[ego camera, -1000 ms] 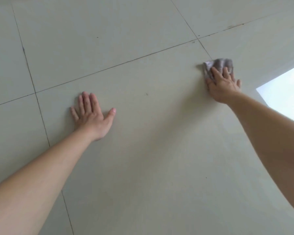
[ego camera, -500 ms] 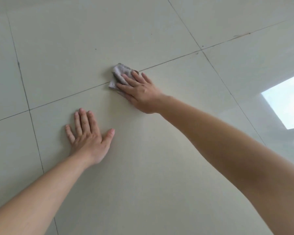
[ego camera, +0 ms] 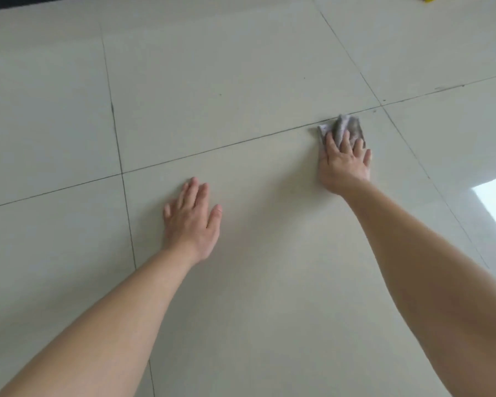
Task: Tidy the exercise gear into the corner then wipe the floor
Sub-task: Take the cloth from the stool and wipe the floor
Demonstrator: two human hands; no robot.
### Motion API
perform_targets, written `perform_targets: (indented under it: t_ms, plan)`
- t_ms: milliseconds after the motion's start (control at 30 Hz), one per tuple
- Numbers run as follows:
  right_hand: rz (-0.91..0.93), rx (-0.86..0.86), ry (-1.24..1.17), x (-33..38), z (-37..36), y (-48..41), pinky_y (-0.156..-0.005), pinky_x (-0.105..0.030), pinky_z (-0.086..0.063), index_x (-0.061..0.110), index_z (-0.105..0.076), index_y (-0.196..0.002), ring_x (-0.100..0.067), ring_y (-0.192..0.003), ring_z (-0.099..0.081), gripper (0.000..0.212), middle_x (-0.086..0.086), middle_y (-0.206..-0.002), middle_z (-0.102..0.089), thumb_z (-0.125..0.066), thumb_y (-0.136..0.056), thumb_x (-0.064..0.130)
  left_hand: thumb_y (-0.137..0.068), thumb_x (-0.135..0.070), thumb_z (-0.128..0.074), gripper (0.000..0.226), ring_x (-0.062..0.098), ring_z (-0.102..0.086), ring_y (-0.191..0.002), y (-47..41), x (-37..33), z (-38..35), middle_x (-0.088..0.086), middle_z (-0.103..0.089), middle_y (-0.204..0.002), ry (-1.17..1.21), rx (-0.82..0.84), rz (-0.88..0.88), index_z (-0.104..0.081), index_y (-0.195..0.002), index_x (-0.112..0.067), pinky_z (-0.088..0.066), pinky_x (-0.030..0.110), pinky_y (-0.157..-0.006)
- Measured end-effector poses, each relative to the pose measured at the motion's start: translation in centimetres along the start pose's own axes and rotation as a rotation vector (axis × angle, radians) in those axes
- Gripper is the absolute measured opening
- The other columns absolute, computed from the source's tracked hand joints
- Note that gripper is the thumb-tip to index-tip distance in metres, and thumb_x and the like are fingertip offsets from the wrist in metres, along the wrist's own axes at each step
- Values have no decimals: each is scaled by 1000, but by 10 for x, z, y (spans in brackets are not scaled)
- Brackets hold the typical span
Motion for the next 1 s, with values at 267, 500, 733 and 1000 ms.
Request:
perform_targets:
  t_ms: [267, 500, 733, 1000]
  plan:
    - [749, 106, 146, 252, -89, 157, -119, -55, 13, 37, -10, -159, -34, -153, 9, 55, 0, -169, 1, -25, -106, 32, -90, -33, -26, 58, 44, -44, -130, 89, 149, 40, 23, -42, -148, -104, -244, 366, -52, -131, -2, -37, 57, -100]
    - [900, 109, 132, 170, -88, 194, -122, -58, 1, 42, -25, -155, -20, -155, -5, 51, 6, -167, -12, -22, -105, 50, -101, -33, -33, 54, 39, -26, -143, 81, 130, 34, 21, -23, -159, -213, -123, 314, -37, -147, -5, -27, 55, -110]
    - [115, 59, 3, -132, -9, 119, -121, -56, 8, 52, -12, -154, -18, -155, 7, 56, 9, -168, 2, -19, -100, 65, -101, -43, -33, 62, 31, -8, -150, 61, -40, -15, 12, -5, -165, -180, -5, -43, -22, -155, -14, -12, 50, -118]
    - [-698, -7, -163, -435, -7, 273, -122, -56, 6, 50, -9, -155, -22, -155, 6, 59, 5, -168, 8, -19, -99, 63, -101, -50, -27, 63, 25, 8, -151, 73, -260, -90, 7, 6, -165, -217, 99, -551, -13, -157, -24, -1, 52, -118]
Point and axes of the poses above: each hand's wrist, its own y-axis away from the middle knuckle, its own z-axis out of the back of the hand, x = y × z, the point moved 8 cm from there along -y, towards the middle knuckle
